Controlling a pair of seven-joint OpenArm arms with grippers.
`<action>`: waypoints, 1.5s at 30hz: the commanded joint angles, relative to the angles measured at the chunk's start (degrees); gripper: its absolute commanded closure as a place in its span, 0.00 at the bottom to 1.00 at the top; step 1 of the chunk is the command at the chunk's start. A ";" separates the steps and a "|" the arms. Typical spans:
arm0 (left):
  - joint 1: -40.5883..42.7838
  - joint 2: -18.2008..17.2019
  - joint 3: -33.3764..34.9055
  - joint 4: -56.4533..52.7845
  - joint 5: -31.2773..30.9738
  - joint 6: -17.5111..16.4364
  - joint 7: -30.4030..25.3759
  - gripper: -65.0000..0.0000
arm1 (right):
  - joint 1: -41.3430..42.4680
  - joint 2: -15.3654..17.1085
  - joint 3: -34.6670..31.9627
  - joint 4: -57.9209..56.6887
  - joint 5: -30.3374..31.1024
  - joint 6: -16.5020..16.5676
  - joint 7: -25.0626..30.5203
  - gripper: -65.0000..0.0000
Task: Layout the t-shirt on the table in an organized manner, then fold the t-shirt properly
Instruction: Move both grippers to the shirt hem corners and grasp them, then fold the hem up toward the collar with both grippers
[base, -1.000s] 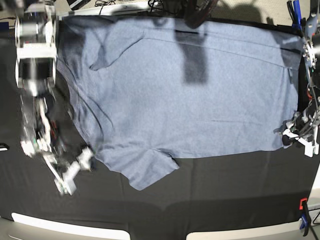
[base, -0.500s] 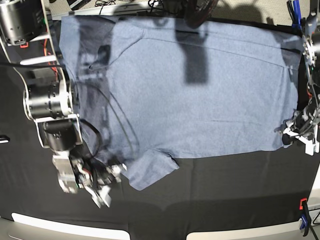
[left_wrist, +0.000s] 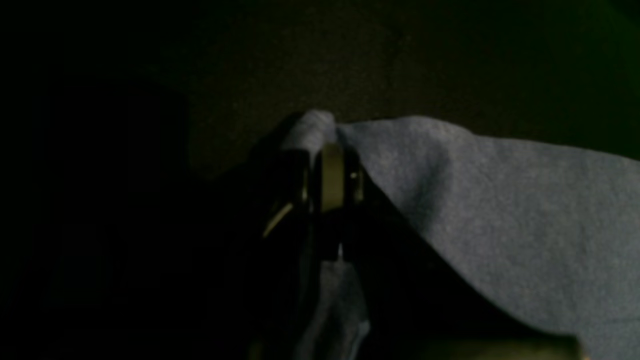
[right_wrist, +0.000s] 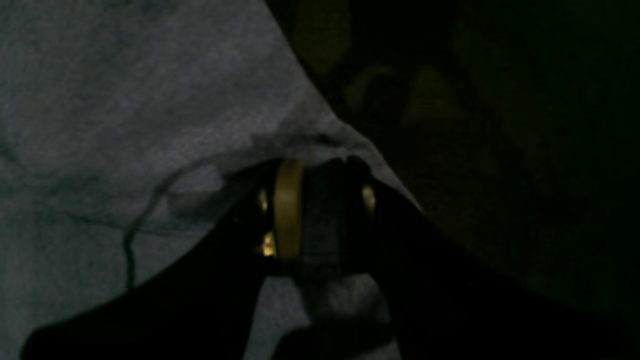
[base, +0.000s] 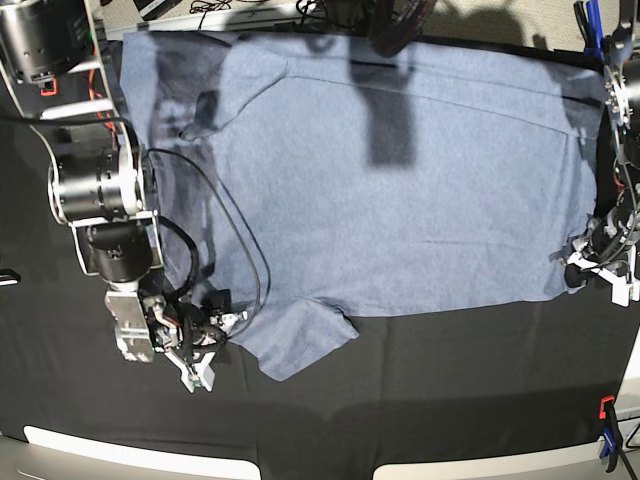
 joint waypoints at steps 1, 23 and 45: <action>-0.76 -0.66 -0.07 0.33 1.11 0.22 1.42 1.00 | 1.29 0.13 0.09 0.33 -1.81 0.15 -0.31 0.80; -0.76 -0.63 -0.04 0.33 1.14 0.22 0.35 1.00 | 2.82 4.00 0.09 0.44 -3.28 2.12 4.13 0.54; -0.79 1.97 -0.24 2.69 0.94 0.22 -1.31 1.00 | -0.15 3.43 0.13 6.99 1.66 8.59 4.39 1.00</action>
